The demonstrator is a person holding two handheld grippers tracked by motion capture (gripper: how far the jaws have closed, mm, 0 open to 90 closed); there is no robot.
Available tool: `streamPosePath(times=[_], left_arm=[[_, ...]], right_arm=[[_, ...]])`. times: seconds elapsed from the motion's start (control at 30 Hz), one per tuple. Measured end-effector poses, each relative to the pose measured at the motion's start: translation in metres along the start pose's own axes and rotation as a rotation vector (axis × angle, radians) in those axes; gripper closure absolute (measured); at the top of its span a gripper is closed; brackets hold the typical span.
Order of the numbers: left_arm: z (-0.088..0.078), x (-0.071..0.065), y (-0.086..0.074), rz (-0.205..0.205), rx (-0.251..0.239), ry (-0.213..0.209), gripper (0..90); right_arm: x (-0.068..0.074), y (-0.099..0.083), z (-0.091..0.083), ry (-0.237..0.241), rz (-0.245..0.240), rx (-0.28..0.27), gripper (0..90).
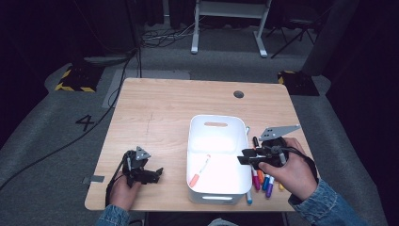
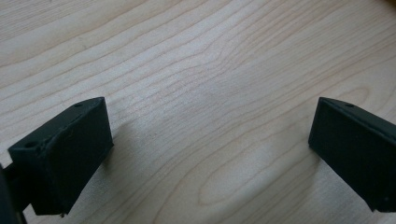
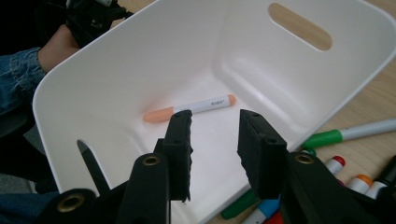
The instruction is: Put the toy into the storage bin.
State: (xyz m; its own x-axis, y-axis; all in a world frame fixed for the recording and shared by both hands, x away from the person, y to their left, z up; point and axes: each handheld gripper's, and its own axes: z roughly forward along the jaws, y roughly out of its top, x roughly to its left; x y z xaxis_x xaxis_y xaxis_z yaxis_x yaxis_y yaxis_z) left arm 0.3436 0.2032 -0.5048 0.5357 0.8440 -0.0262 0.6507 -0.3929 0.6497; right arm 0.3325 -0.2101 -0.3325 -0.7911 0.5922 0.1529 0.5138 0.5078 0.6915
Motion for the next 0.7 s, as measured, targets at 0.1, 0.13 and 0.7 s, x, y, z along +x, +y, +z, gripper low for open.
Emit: streamPosePath(times=[0.1,0.13,0.7], left_arm=[[0.0,0.0,0.0,0.0,-0.002,0.001,0.0],[0.0,0.0,0.0,-0.002,0.001,-0.004,0.0],[0.0,0.0,0.0,-0.001,0.002,-0.003,0.0]], right_arm=[[-0.008,0.0,-0.008,-0.022,0.019,-0.018,65.3],[-0.011,-0.001,-0.01,-0.028,0.022,-0.023,65.4],[-0.077,-0.024,-0.026,-0.196,0.172,-0.026,66.2]])
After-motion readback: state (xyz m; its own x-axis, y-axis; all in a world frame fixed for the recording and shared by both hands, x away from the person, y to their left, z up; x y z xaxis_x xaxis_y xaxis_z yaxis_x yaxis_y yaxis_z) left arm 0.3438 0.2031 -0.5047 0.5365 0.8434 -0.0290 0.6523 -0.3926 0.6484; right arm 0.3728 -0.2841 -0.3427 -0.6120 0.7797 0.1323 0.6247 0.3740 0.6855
